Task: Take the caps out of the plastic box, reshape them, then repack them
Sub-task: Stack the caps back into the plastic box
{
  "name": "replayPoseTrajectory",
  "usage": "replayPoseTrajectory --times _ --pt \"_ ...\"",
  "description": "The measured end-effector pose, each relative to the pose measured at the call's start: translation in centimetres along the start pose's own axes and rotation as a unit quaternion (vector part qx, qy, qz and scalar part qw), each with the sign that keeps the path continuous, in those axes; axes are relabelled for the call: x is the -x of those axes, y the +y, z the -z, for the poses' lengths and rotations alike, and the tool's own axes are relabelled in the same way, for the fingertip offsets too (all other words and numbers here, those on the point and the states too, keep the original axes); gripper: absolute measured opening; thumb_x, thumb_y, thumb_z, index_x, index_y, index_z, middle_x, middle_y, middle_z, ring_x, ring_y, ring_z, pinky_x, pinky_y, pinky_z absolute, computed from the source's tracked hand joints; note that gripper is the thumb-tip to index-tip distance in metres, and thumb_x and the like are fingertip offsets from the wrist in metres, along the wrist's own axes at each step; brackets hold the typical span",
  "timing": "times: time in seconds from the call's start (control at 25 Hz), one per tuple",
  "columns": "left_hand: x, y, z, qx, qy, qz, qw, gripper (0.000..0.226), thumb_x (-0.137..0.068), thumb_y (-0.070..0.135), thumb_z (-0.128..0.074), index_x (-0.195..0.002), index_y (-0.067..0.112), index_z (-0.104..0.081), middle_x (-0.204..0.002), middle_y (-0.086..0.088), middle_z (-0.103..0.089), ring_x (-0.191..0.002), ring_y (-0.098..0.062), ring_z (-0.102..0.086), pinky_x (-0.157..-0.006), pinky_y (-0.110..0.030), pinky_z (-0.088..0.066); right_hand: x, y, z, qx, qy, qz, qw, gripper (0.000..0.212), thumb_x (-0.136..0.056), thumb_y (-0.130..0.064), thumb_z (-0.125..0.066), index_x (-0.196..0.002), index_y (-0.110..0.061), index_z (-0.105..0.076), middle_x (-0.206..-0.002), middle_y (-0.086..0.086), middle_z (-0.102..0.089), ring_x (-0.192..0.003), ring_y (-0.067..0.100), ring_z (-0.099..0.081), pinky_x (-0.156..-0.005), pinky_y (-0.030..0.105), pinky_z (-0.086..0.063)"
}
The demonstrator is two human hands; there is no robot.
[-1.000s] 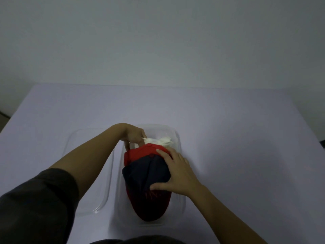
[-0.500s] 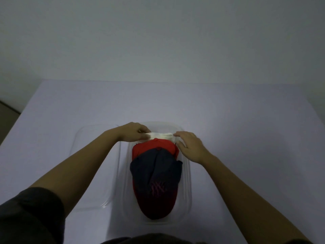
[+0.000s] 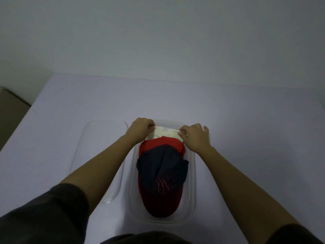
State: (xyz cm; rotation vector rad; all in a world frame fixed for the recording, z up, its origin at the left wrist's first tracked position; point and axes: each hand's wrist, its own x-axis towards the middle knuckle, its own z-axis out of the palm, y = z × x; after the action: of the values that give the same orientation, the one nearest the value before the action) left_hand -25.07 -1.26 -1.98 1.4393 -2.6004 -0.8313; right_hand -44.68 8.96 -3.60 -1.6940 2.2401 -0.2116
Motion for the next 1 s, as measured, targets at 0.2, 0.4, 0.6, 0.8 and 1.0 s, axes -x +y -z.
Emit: replayPoseTrajectory --times 0.2,0.4,0.6,0.8,1.0 --pt "6.4 2.3 -0.3 0.166 0.141 0.057 0.974 0.039 -0.100 0.022 -0.036 -0.135 0.007 -0.046 -0.137 -0.002 -0.051 -0.125 -0.017 -0.048 -0.105 -0.016 -0.030 4.5 -0.8 -0.1 -0.295 0.086 0.033 0.951 0.041 -0.100 -0.027 -0.033 -0.136 -0.011 -0.044 -0.137 0.005 -0.049 -0.124 0.010 -0.042 -0.107 0.020 -0.027" --pt "11.9 5.1 -6.1 0.309 0.179 0.113 0.927 0.048 -0.102 0.026 -0.025 -0.147 0.014 -0.020 -0.147 0.013 -0.023 -0.132 0.002 -0.020 -0.107 -0.004 -0.009 10.2 -4.1 -3.5 -0.386 0.038 -0.015 0.922 0.050 -0.100 -0.036 -0.024 -0.147 -0.022 -0.020 -0.151 -0.016 -0.015 -0.140 -0.002 -0.013 -0.112 0.010 -0.009" --pt "9.3 2.8 -9.6 0.271 0.159 0.138 0.939 0.057 -0.098 0.043 -0.017 -0.149 0.018 -0.017 -0.158 0.001 -0.010 -0.144 -0.009 -0.007 -0.114 -0.023 -0.005 9.2 -5.5 -5.9 -0.335 0.024 -0.083 0.938 0.055 -0.100 -0.041 -0.017 -0.148 -0.023 0.001 -0.158 -0.006 0.008 -0.144 0.006 0.005 -0.116 0.026 0.004" --pt "9.4 3.0 -8.8 0.293 0.142 0.119 0.938 0.051 -0.101 0.034 -0.020 -0.148 0.016 -0.014 -0.154 0.006 -0.015 -0.143 -0.008 -0.008 -0.112 -0.019 -0.003 9.6 -5.4 -6.0 -0.292 0.047 -0.035 0.955 0.058 -0.096 -0.046 -0.013 -0.143 -0.024 0.011 -0.154 -0.006 0.016 -0.144 0.006 0.011 -0.120 0.033 0.003" --pt "6.5 2.3 -3.8 0.194 0.133 0.077 0.969 0.032 -0.098 0.011 -0.038 -0.124 0.002 -0.053 -0.127 -0.012 -0.058 -0.120 -0.027 -0.051 -0.095 -0.018 -0.033 10.6 -5.4 -5.5 -0.200 0.064 0.042 0.977 0.084 -0.084 -0.071 -0.023 -0.144 -0.025 0.016 -0.153 -0.009 0.022 -0.142 0.005 0.020 -0.118 0.033 0.010"
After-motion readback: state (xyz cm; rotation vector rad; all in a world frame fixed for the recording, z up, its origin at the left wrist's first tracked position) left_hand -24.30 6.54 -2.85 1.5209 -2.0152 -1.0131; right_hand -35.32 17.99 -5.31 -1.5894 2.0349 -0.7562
